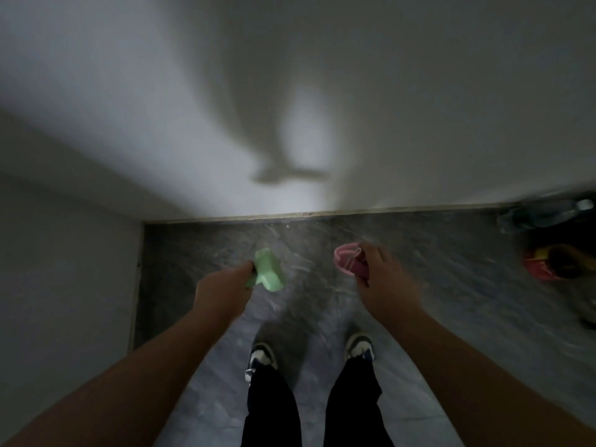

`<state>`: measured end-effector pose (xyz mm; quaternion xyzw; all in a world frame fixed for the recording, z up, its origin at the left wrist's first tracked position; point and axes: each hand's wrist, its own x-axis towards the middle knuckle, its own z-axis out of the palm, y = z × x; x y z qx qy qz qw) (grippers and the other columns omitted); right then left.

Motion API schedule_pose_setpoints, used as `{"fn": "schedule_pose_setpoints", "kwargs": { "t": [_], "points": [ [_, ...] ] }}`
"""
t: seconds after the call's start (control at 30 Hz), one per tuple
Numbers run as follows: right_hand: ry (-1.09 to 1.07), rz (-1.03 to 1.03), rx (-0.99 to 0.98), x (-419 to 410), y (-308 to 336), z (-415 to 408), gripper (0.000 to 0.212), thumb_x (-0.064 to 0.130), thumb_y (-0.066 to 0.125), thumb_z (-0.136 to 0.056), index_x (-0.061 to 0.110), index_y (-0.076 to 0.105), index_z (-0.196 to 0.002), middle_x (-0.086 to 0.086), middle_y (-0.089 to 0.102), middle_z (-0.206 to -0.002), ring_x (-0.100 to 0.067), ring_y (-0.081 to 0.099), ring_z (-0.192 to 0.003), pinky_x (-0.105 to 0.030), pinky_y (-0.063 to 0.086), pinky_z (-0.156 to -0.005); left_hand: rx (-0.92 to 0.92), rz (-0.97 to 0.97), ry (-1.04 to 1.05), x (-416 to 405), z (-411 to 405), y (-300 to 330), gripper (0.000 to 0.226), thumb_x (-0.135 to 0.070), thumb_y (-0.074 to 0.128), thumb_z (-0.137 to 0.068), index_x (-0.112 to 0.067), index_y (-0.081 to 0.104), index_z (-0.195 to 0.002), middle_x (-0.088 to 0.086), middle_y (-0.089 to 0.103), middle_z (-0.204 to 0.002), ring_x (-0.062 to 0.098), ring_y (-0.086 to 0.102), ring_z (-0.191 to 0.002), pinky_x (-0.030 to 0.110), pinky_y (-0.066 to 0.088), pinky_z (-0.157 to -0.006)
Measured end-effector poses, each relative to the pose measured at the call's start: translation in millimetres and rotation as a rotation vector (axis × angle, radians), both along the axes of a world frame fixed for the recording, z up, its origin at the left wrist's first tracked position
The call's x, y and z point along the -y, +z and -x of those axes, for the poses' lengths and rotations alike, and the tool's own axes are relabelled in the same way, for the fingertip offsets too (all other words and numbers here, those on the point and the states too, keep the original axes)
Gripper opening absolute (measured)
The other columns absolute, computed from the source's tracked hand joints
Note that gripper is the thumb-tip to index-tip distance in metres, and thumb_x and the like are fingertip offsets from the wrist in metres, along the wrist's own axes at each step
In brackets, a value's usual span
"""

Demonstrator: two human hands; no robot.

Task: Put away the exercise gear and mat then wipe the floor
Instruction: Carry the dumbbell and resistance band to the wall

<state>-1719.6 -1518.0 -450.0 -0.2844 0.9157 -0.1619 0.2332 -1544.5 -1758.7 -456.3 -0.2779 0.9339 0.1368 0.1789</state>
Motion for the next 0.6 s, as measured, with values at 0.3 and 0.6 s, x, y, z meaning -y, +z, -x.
{"fn": "schedule_pose_setpoints", "kwargs": {
  "t": [0.3,0.6],
  "points": [
    [0.132,-0.009,-0.011,28,-272,39,0.059,0.051,0.043,-0.082,0.024,0.047,-0.134,-0.004,0.060,-0.122,-0.024,0.060,-0.103,-0.048,0.051,-0.088,0.005,0.100,-0.090,29,45,-278,0.030,-0.034,0.053,-0.094,-0.036,0.053,-0.123,-0.002,0.069,-0.085,0.020,0.067,-0.069,0.028,0.036,-0.058],
    [0.270,0.203,-0.145,71,-417,78,0.035,0.046,0.050,-0.091,0.037,0.048,-0.125,0.006,0.060,-0.119,-0.015,0.056,-0.102,-0.028,0.041,-0.074,-0.033,0.219,-0.244,68,97,-456,0.031,-0.029,0.058,-0.091,-0.033,0.053,-0.121,-0.002,0.073,-0.095,0.022,0.069,-0.080,0.030,0.046,-0.066]
  ]
}}
